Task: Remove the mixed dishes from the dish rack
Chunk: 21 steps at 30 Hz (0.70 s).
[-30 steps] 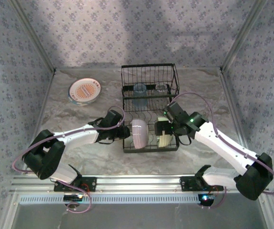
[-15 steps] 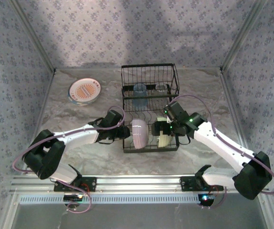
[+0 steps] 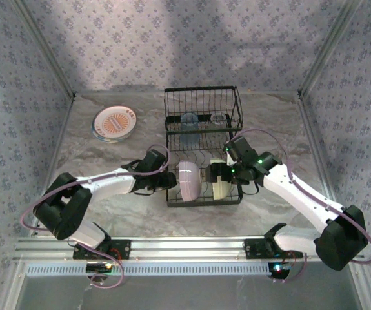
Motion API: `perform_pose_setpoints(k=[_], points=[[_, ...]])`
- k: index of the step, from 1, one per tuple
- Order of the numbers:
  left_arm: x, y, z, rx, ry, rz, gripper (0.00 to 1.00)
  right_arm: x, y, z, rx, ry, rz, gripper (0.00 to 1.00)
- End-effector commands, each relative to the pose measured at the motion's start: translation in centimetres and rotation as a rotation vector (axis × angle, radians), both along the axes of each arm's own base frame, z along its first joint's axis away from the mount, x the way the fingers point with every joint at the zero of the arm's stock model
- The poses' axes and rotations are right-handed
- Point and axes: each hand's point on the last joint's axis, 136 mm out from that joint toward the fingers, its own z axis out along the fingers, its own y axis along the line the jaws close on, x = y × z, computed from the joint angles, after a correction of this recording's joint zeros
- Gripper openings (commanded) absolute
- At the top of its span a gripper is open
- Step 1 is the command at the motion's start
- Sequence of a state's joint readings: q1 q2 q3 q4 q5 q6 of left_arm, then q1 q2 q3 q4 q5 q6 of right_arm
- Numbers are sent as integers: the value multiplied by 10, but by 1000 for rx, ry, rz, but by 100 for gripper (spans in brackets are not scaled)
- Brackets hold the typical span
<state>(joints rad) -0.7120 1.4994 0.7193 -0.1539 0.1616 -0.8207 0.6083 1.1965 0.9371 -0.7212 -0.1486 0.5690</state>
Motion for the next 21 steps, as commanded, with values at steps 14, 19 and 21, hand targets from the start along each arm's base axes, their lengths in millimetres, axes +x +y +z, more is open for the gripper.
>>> perform_pose_setpoints(k=[14, 19, 21], points=[[0, -6, -1, -12, 4, -27, 40, 5, -5, -1, -21, -17, -29, 69], [1, -7, 0, -13, 0, -28, 40, 9, -13, 9, -65, -54, -44, 58], [1, -7, 0, -11, 2, -31, 40, 10, -16, 12, -87, -69, -42, 56]])
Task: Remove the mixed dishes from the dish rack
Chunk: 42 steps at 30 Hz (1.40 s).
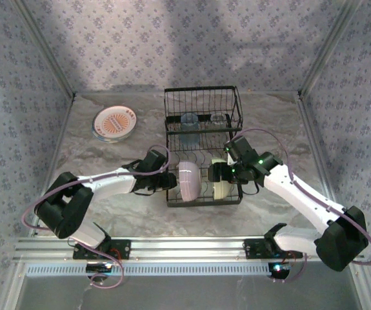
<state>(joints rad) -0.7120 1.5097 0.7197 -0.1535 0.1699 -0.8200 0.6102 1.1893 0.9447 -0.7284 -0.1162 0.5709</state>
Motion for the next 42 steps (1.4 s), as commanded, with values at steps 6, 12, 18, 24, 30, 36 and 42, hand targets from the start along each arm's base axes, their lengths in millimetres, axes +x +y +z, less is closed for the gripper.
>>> perform_pose_setpoints(k=[6, 12, 18, 24, 30, 36, 42], points=[[3, -7, 1, -10, -6, -26, 38, 8, -20, 14, -151, -85, -25, 51], [2, -8, -2, -11, 2, -29, 37, 9, -24, 20, -215, -123, -23, 47], [3, -9, 1, -15, -2, -34, 37, 9, -26, 27, -250, -155, -19, 46], [4, -9, 15, -15, -26, -49, 40, 6, -26, 29, -236, -154, -13, 46], [9, -2, 38, -14, -69, -43, 49, 6, -22, 35, -186, -162, -5, 46], [14, 11, 60, -28, -105, -15, 56, 7, -20, 41, -144, -169, -2, 45], [19, 31, 84, -49, -142, 23, 59, 7, -18, 48, -65, -168, -5, 45]])
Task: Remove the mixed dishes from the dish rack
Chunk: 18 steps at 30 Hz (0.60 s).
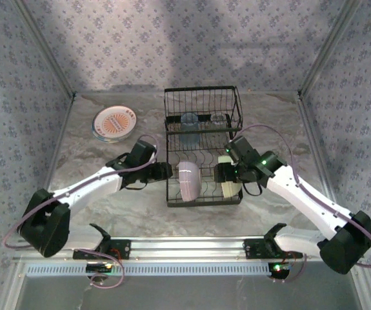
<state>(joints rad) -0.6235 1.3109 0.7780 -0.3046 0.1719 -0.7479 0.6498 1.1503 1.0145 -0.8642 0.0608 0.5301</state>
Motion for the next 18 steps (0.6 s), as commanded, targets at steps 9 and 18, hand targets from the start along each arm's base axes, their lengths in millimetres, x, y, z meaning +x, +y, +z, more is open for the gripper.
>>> perform_pose_setpoints(k=[9, 18], points=[[-2, 19, 72, -118, -108, -54, 63, 10, 9, 44, 243, -86, 13, 45], [-16, -14, 127, -315, -181, -262, 66, 10, 8, 71, 433, -100, 15, 45]])
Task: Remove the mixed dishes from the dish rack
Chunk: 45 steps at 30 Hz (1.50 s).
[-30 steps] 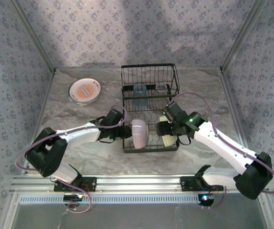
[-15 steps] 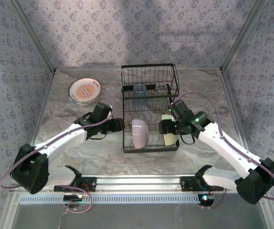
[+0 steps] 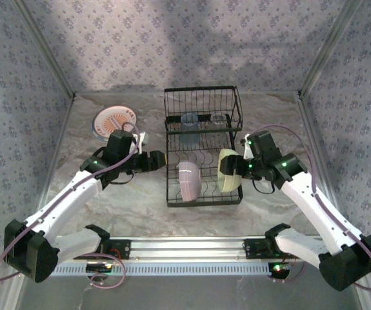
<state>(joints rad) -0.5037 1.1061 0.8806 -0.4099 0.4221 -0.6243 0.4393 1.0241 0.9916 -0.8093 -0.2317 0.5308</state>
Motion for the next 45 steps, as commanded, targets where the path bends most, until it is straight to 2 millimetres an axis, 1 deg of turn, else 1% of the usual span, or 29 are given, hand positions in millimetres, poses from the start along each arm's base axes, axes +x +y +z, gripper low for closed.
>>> perform_pose_setpoints(k=[1, 6, 11, 12, 14, 19, 24, 30, 37, 45], points=[[-11, -21, 32, -112, -44, -149, 66, 6, 14, 40, 155, -110, 54, 45], [-15, -40, 54, -183, -66, -257, 68, 4, 14, 63, 287, -129, 60, 45], [-17, -62, 71, -193, -99, -357, 69, 2, 14, 90, 438, -152, 73, 45], [-17, -66, 75, -200, -105, -374, 69, 0, 13, 92, 463, -148, 75, 45], [-15, -73, 78, -203, -103, -394, 70, 0, 12, 104, 514, -161, 70, 45], [-9, -92, 87, -215, -93, -452, 70, -9, 10, 131, 614, -191, 86, 45], [-5, -108, 93, -217, -85, -499, 71, -19, 12, 150, 683, -214, 112, 46], [-2, -124, 95, -226, -58, -534, 71, -26, 16, 162, 747, -218, 134, 46], [5, -130, 91, -210, -41, -523, 68, -31, 17, 172, 785, -231, 151, 46], [1, -138, 93, -242, -25, -545, 59, -30, 17, 179, 803, -260, 157, 46]])
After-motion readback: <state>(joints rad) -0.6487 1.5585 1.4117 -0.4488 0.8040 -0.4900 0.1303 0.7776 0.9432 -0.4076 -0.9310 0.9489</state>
